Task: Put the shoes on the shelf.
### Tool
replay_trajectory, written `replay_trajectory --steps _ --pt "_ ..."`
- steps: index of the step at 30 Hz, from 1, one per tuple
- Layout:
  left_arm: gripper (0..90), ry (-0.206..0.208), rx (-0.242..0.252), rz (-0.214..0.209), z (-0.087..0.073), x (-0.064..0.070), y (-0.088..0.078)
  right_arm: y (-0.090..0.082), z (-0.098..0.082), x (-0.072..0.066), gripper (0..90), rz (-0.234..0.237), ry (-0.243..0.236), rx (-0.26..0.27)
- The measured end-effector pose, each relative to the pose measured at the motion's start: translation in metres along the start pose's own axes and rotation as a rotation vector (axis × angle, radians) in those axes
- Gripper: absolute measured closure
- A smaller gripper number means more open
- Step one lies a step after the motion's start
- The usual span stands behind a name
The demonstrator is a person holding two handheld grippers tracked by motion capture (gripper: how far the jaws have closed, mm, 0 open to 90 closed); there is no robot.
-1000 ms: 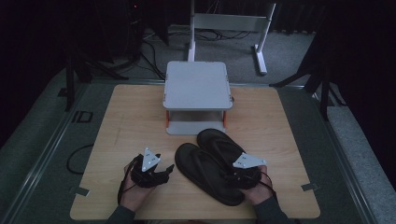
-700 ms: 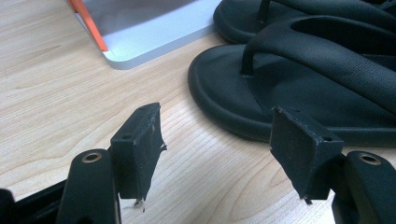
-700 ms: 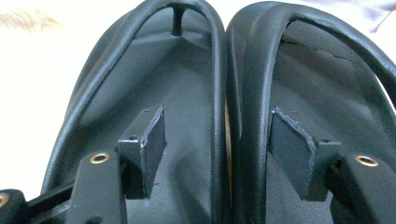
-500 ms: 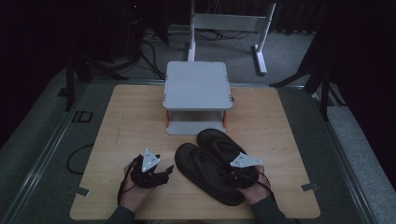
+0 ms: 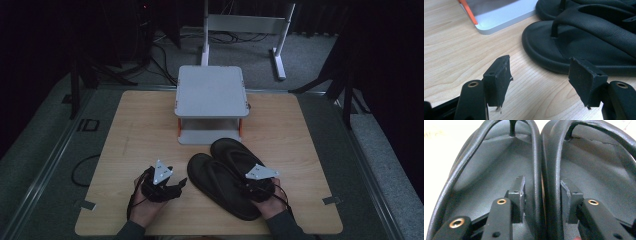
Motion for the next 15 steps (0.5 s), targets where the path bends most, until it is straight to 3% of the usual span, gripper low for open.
replay_trajectory --steps 3,15 --pt "34.3 0.001 0.000 0.004 -0.0001 -0.0003 -0.0007 -0.0007 0.0005 0.0020 74.3 -0.012 0.012 0.001" --pt "34.4 -0.012 0.011 0.019 -0.0007 -0.0046 -0.0040 -0.0012 0.0054 -0.0012 75.8 -0.009 0.043 0.011"
Point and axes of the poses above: each handheld gripper's, and its own axes: y roughly forward along the jaws, z roughly out of its top, x roughly to its right, the point moved 1 cm from there along y, roughly forward along the jaws, and after that the axes turned 1 degree about x, right-handed, at the moved point
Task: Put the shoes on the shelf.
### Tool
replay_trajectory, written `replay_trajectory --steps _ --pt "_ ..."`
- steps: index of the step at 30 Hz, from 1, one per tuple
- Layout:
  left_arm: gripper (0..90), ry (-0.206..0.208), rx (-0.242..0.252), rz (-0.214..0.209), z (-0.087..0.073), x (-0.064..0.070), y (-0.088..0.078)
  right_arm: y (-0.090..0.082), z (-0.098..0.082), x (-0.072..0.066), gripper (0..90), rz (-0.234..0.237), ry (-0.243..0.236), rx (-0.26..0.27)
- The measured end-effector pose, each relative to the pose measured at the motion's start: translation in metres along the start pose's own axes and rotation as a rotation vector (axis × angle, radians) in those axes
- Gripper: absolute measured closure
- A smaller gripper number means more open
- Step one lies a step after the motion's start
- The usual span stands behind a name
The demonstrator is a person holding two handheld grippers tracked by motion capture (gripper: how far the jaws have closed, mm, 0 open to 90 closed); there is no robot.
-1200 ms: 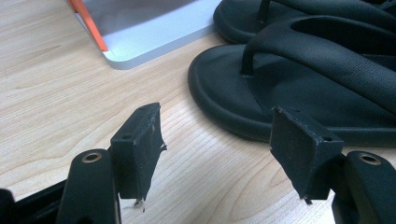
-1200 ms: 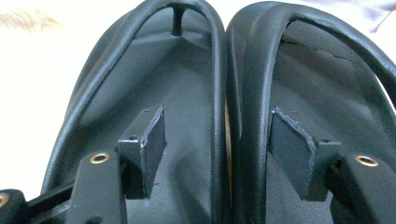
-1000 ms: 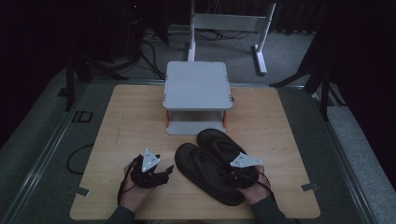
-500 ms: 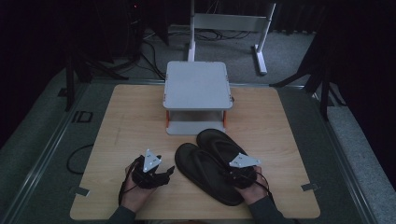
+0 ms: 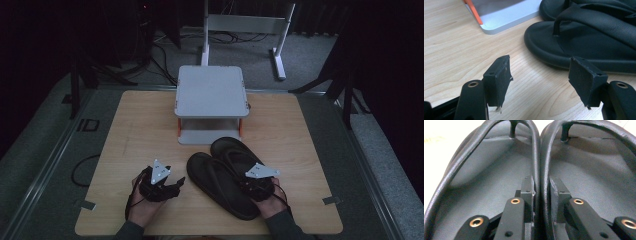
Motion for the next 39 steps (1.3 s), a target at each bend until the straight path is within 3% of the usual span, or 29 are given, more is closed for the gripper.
replay_trajectory --steps 7,17,39 --pt "34.4 -0.002 -0.003 0.005 -0.001 -0.001 0.000 0.001 0.012 -0.003 75.8 0.002 0.007 0.029" --pt "34.4 -0.007 -0.004 0.015 -0.002 -0.005 -0.002 0.016 0.031 -0.004 75.8 -0.017 0.040 0.065" --pt "34.4 -0.023 -0.002 0.024 -0.004 -0.009 -0.003 0.051 0.054 0.003 75.7 -0.130 0.125 0.092"
Point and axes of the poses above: each handheld gripper's, and its own axes: y roughly forward along the jaws, z roughly out of its top, x roughly to its right, the point moved 1 cm from there along y, roughly forward along the jaws, and after that the axes turned 1 degree about x, right-handed, at the moved point
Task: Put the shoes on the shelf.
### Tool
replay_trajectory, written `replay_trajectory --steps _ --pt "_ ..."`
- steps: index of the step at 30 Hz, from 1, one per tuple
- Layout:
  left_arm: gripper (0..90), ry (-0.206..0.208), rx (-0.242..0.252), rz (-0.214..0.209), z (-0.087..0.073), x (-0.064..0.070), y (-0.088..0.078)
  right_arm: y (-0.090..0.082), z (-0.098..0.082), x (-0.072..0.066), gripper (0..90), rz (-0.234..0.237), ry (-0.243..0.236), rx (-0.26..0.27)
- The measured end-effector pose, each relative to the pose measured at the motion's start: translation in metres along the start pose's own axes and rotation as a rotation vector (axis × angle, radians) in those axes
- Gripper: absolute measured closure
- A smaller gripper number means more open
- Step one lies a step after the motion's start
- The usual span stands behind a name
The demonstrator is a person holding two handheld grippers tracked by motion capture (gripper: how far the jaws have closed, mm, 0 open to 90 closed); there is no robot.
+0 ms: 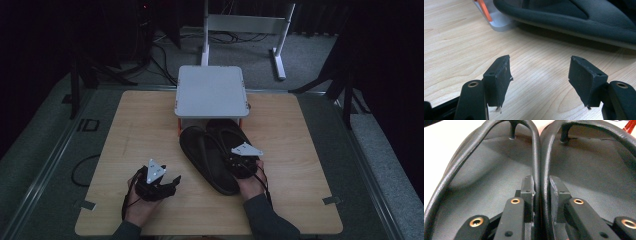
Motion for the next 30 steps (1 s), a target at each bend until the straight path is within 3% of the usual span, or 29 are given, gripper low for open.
replay_trajectory --steps 14,30 --pt "34.4 -0.005 -0.002 0.006 -0.001 -0.002 -0.001 0.018 0.015 -0.010 75.8 -0.083 0.097 0.038" --pt "34.4 -0.007 -0.003 0.010 -0.002 -0.003 -0.002 0.039 0.028 -0.016 75.6 -0.183 0.149 0.064"
Point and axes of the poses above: each handheld gripper's, and its own axes: y roughly forward along the jaws, z roughly out of its top, x roughly to its right, the point moved 1 cm from there along y, roughly forward along the jaws, and after that the axes turned 1 degree about x, right-handed, at the moved point
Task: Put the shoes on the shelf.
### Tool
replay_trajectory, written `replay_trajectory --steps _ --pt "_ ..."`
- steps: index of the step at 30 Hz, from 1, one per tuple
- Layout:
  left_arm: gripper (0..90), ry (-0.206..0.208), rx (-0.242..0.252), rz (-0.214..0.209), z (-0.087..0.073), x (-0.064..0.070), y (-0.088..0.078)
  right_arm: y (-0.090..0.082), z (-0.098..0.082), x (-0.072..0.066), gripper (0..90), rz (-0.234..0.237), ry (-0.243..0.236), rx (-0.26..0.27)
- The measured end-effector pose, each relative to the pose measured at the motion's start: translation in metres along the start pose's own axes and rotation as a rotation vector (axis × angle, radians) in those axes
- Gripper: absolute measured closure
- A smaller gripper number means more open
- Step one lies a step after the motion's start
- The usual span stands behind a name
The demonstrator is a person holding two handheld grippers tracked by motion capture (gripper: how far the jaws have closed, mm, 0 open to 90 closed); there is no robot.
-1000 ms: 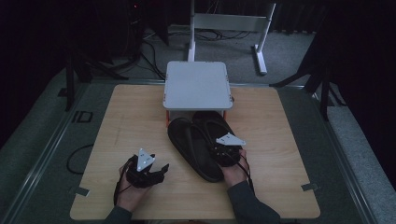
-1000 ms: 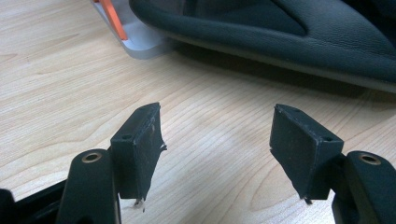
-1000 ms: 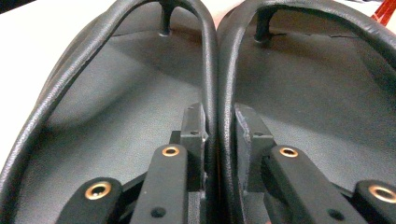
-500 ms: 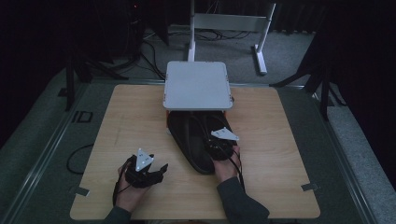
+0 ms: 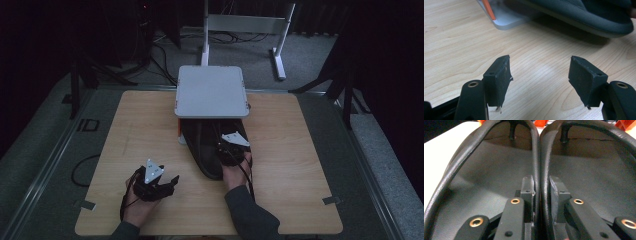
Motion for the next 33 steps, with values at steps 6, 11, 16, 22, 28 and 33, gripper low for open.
replay_trajectory --steps 6,11,16,22,28,33 --pt "34.4 0.002 -0.005 -0.003 -0.001 0.000 0.001 0.009 0.004 -0.005 75.6 -0.026 0.019 0.008" --pt "34.4 0.000 -0.002 -0.003 -0.001 0.000 0.000 0.016 0.007 -0.009 75.6 -0.048 0.029 0.017" --pt "34.4 0.001 -0.007 -0.004 -0.001 -0.001 0.001 0.022 0.009 -0.011 75.5 -0.065 0.032 0.022" --pt "34.4 0.001 -0.006 -0.004 -0.001 -0.001 0.001 0.028 0.013 -0.013 75.5 -0.085 0.046 0.031" --pt "34.4 0.002 -0.009 -0.004 -0.001 0.000 0.001 0.035 0.018 -0.015 75.4 -0.105 0.060 0.041" --pt "34.4 -0.001 -0.007 -0.005 -0.001 0.000 0.001 0.040 0.022 -0.016 75.4 -0.114 0.060 0.041"
Point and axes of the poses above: each handheld gripper's, and its own axes: y roughly forward along the jaws, z roughly out of its top, x roughly to its right, the point moved 1 cm from there along y, roughly forward along the jaws, and after that the axes turned 1 degree about x, right-handed, at the moved point
